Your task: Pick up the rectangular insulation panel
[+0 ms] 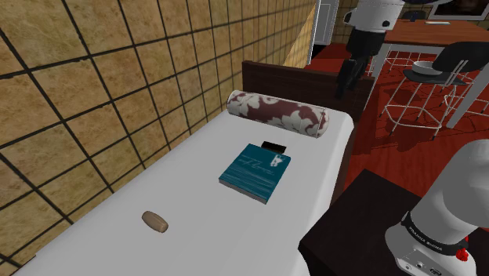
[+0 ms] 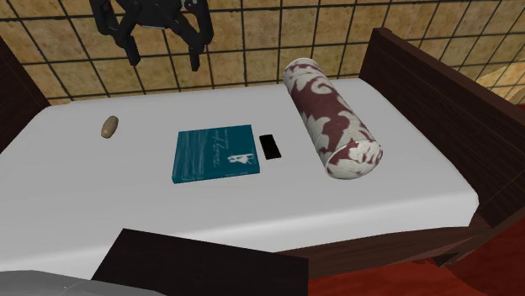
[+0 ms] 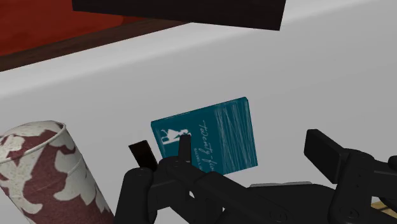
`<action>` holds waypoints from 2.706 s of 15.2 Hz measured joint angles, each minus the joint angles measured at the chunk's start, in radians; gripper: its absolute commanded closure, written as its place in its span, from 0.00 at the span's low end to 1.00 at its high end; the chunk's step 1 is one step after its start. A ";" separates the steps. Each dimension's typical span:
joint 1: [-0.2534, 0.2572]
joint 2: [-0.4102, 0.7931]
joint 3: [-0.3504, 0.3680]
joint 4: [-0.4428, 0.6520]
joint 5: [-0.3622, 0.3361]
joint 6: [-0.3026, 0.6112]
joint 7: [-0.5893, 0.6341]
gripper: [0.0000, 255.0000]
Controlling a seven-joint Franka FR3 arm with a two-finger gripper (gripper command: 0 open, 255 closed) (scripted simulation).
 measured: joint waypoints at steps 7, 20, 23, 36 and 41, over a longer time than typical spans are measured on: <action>-0.009 0.113 -0.028 -0.050 -0.019 0.153 -0.056 0.00; -0.019 0.532 -0.085 -0.027 -0.025 0.532 -0.185 0.00; -0.021 0.650 -0.096 0.022 -0.016 0.597 -0.217 0.00; -0.058 1.161 -0.101 0.335 0.042 0.777 -0.346 0.00; -0.078 1.360 -0.092 0.523 0.050 0.782 -0.372 0.00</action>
